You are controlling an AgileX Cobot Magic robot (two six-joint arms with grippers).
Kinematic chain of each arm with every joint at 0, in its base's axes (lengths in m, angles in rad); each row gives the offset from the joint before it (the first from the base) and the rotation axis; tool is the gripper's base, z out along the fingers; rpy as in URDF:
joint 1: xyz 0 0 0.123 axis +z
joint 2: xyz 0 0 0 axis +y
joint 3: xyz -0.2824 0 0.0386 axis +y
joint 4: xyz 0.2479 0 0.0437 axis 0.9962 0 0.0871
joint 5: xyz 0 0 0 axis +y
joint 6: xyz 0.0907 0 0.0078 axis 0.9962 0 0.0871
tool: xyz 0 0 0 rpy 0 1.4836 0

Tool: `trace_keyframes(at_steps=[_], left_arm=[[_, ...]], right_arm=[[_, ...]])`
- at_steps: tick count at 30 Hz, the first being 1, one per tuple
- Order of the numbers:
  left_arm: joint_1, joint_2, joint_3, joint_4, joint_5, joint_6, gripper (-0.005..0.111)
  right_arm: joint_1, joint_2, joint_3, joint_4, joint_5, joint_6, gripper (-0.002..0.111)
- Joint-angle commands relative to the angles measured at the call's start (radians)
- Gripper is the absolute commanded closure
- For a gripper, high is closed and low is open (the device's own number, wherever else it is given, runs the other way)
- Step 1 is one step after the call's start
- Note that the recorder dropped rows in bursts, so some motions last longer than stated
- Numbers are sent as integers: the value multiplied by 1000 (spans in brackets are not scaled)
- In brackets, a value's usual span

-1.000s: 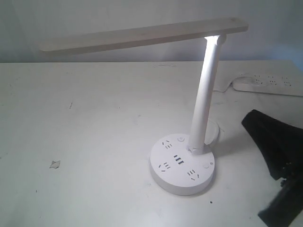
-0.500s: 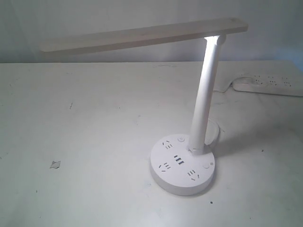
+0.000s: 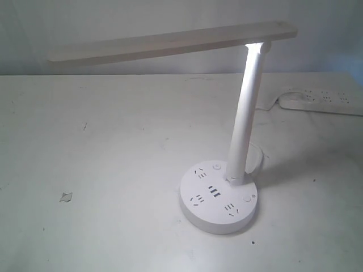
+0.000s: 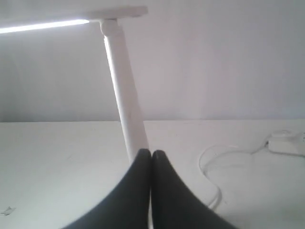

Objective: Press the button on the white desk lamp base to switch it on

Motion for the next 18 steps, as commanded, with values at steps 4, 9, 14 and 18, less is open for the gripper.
trace_keyframes(at_steps=[4,9,14,18], left_arm=[[0,-3,2,-3,1,0,107],[0,-3,2,-3,1,0,107],[0,-3,2,-3,1,0,107],[0,-3,2,-3,1,0,107]], right_arm=[[-5,-6,5,32,35,373,108],[-5,-6,5,32,35,361,108],[-5,-6,5,32,35,361,108],[-5,-6,5,32,35,361,108]])
